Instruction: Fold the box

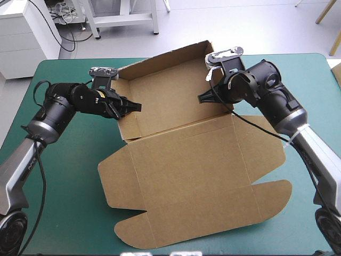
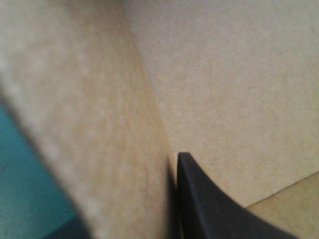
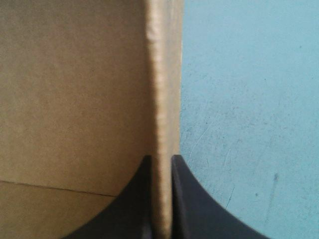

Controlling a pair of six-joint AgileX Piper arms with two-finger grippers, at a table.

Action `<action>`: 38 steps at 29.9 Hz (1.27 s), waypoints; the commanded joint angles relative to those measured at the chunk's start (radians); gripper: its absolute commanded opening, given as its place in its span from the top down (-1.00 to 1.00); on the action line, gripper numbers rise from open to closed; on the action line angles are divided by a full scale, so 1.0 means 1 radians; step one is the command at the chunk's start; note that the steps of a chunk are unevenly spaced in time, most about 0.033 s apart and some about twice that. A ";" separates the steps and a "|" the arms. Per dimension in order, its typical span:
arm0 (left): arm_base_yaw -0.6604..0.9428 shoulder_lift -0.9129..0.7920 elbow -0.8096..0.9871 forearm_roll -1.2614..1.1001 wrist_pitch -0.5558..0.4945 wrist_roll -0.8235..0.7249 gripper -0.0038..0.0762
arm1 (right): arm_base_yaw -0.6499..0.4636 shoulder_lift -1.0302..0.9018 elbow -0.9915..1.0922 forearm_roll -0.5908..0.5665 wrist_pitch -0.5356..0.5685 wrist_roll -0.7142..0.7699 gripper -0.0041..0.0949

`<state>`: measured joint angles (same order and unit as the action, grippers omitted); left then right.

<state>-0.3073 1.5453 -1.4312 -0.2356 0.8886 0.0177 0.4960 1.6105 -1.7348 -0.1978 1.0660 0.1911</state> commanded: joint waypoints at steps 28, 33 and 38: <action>-0.073 0.388 -0.194 0.189 0.043 -0.074 0.92 | -0.154 0.327 -0.034 0.158 -0.050 -0.105 0.96; -0.073 0.458 -0.194 0.187 0.031 -0.072 0.92 | -0.156 0.391 -0.037 0.158 -0.069 -0.148 0.96; -0.073 0.465 -0.208 0.187 0.023 -0.006 0.86 | -0.156 0.409 -0.049 0.161 -0.091 -0.150 0.94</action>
<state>-0.3634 1.9867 -1.6450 -0.0536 0.9451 -0.1088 0.3448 2.0221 -1.7727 -0.0107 1.0594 0.0936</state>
